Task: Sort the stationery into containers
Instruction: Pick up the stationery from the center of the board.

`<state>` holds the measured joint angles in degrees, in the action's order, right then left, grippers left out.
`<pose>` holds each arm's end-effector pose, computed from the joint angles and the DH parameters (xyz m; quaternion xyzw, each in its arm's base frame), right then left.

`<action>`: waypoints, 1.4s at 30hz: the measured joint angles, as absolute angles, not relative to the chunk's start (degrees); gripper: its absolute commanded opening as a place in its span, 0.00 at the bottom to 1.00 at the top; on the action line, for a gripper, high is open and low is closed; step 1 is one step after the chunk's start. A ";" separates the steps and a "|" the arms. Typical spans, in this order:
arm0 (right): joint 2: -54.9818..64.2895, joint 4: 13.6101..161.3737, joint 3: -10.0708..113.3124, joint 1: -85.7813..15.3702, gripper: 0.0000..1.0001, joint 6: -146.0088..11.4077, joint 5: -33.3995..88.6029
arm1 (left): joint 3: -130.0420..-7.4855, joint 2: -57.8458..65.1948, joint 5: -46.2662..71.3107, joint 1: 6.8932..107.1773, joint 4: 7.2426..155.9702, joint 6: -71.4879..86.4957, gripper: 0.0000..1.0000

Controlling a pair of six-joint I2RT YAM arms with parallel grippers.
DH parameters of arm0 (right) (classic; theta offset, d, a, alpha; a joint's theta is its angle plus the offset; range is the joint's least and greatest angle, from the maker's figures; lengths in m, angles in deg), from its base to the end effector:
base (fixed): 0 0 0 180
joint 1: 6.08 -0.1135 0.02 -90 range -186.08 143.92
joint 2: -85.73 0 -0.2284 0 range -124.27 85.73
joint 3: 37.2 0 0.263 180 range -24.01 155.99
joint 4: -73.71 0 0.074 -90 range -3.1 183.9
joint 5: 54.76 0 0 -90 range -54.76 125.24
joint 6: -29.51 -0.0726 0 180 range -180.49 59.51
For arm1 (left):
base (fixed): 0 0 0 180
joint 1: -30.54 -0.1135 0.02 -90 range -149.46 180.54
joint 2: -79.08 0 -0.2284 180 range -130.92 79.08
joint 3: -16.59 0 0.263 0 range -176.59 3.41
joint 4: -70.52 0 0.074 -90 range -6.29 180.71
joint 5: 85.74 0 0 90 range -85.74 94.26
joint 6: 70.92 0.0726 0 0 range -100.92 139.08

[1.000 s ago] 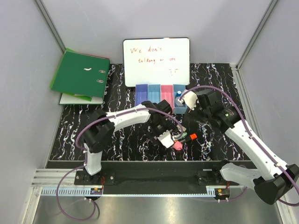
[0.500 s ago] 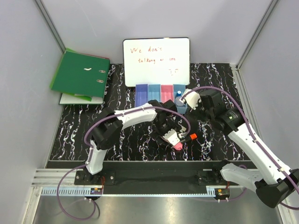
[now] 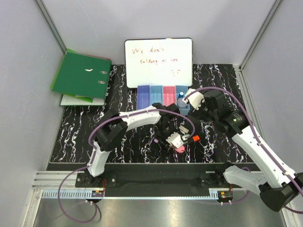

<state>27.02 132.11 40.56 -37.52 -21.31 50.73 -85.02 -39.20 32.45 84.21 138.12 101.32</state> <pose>0.2330 0.1198 0.3032 -0.4706 0.7642 -0.1501 0.4147 0.2058 -0.3377 0.1019 0.9024 0.3523 -0.2237 0.1070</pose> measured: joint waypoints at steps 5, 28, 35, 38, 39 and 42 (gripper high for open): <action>27.15 131.28 40.32 -37.52 0.75 -21.39 50.86 | -85.39 -39.39 32.16 84.21 137.88 98.61 0.00; 33.81 126.56 32.98 -36.69 0.72 -29.79 52.83 | -68.41 -22.35 29.69 78.35 120.27 77.71 0.00; 33.79 130.86 30.51 -36.56 0.75 -30.73 42.84 | -65.00 -16.34 26.54 72.01 111.13 65.74 0.00; 33.68 132.76 30.55 -36.41 0.75 -30.14 35.87 | -62.83 -13.01 24.93 70.17 108.27 62.24 0.00; 33.35 133.53 30.77 -36.38 0.76 -30.03 33.57 | -62.29 -12.01 24.69 69.87 107.44 61.39 0.00; 30.88 134.86 32.30 -36.38 0.80 -29.90 27.14 | -59.73 -8.49 24.62 69.76 104.83 59.42 0.00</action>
